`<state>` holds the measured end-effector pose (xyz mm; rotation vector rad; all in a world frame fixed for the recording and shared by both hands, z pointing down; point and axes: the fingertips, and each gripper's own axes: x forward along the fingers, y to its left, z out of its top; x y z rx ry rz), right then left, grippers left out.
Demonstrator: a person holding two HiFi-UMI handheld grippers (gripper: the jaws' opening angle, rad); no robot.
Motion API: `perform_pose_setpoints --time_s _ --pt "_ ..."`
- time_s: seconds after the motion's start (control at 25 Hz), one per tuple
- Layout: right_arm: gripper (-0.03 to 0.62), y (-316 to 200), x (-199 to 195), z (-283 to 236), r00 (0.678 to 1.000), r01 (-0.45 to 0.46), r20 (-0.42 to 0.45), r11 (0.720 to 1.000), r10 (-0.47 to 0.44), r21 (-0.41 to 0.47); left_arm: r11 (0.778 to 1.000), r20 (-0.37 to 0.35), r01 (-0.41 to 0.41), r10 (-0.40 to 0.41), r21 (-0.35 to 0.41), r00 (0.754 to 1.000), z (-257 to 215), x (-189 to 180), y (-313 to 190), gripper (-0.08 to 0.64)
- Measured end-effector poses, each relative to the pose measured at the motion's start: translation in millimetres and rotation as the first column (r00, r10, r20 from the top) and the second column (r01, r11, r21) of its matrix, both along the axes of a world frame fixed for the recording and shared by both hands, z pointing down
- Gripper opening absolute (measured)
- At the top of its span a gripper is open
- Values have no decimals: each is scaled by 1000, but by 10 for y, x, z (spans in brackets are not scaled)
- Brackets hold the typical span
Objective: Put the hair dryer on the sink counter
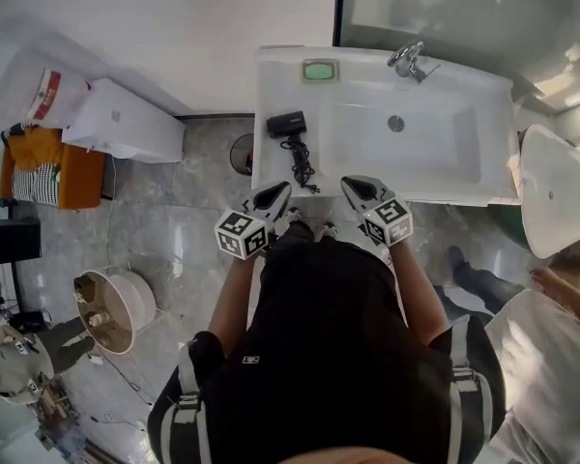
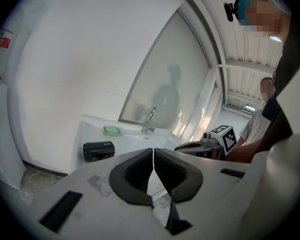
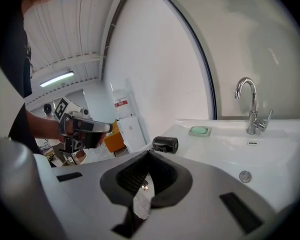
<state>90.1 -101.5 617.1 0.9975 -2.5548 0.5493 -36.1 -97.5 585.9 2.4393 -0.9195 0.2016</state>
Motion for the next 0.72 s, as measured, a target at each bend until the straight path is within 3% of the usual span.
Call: perform_pose_setpoints --time_s 0.72 --pt "58 108 -13 -58 1000 17 -21 1000 -17 3 1000 8 1 -1 -1 1000 -2 0 129 20"
